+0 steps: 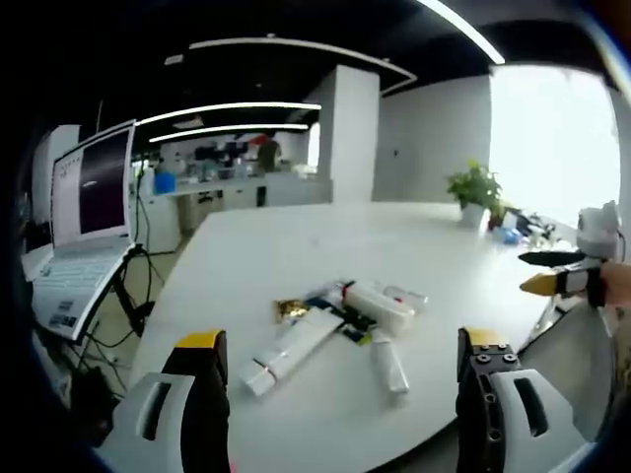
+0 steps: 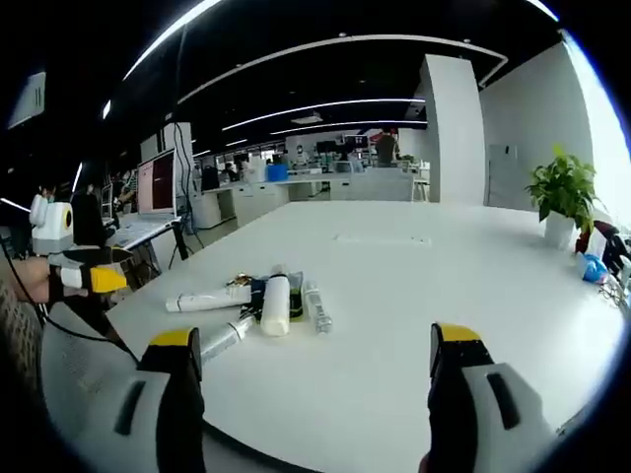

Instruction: Arrange the skincare products in the storage area until every visible bottle or jar stands upright without overlapping.

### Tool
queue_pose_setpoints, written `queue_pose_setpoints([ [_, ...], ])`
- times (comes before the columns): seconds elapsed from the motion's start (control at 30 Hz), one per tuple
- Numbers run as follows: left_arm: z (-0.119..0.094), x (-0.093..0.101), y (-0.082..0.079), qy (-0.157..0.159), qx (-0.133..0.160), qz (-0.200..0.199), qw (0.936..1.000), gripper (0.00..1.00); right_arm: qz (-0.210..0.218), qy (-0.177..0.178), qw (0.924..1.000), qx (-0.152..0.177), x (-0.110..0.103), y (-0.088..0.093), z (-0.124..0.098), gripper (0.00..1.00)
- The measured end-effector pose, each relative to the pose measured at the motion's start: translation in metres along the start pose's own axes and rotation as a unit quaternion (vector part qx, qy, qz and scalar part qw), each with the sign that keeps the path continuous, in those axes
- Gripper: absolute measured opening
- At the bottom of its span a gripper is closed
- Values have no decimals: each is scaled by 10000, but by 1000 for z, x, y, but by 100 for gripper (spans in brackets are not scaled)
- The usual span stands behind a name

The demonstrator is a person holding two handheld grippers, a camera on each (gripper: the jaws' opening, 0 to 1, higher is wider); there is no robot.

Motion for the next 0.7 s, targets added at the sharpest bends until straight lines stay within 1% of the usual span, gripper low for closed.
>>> queue_pose_setpoints([
  [0.23,0,-3,0,-70,16,22,10000,95,-165,-144,9997,-57,-6,2,1,95],
  [0.7,2,-1,4,-24,-92,131,9999,94,-92,-73,9999,-3,-2,0,0,94],
])
Point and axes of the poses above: the point that each gripper's makers call its tool centre point, and the gripper's own axes: z roughly forward along the fingers, x roughly to its right, y roughly out of its underside, the point moved 2 cm from there along -z, roughly backward along the fingers, and after that the axes turned 7 degrees about x, right-handed, at the moved point
